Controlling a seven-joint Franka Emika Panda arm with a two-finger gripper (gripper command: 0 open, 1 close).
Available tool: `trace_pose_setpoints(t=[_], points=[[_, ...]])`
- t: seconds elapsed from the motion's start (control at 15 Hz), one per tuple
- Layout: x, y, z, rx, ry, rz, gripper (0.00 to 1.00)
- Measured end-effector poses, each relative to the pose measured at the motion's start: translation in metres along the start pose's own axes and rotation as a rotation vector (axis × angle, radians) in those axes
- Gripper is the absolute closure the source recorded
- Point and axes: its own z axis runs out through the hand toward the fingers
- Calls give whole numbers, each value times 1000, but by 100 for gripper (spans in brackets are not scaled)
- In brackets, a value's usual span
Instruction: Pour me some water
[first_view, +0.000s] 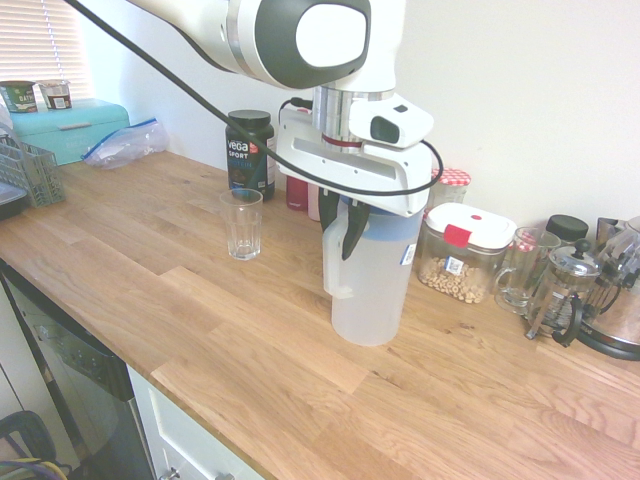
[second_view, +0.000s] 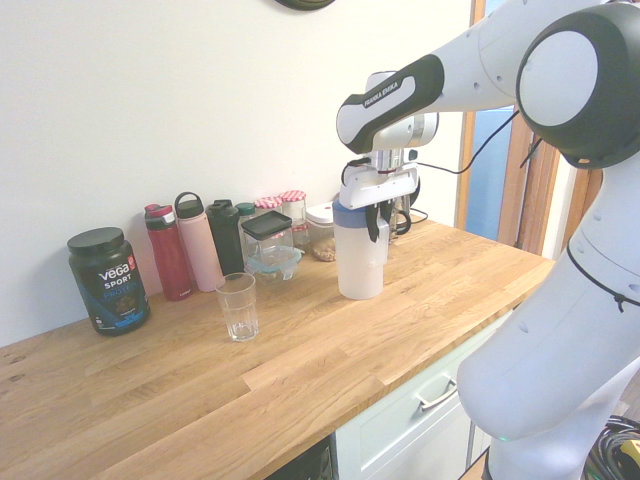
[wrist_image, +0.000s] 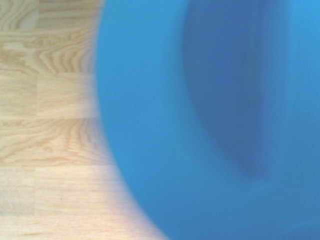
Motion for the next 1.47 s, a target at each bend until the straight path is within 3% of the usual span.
trace_pose_setpoints(t=[0.47,1.0,1.13,1.47], points=[[2,-1,-5,8,14,0,100],[-6,-11,-83,46,93,-36,100],[-15,-20,-94,37,87,-109,100],[-50,-55,-120,16,47,-419,100]])
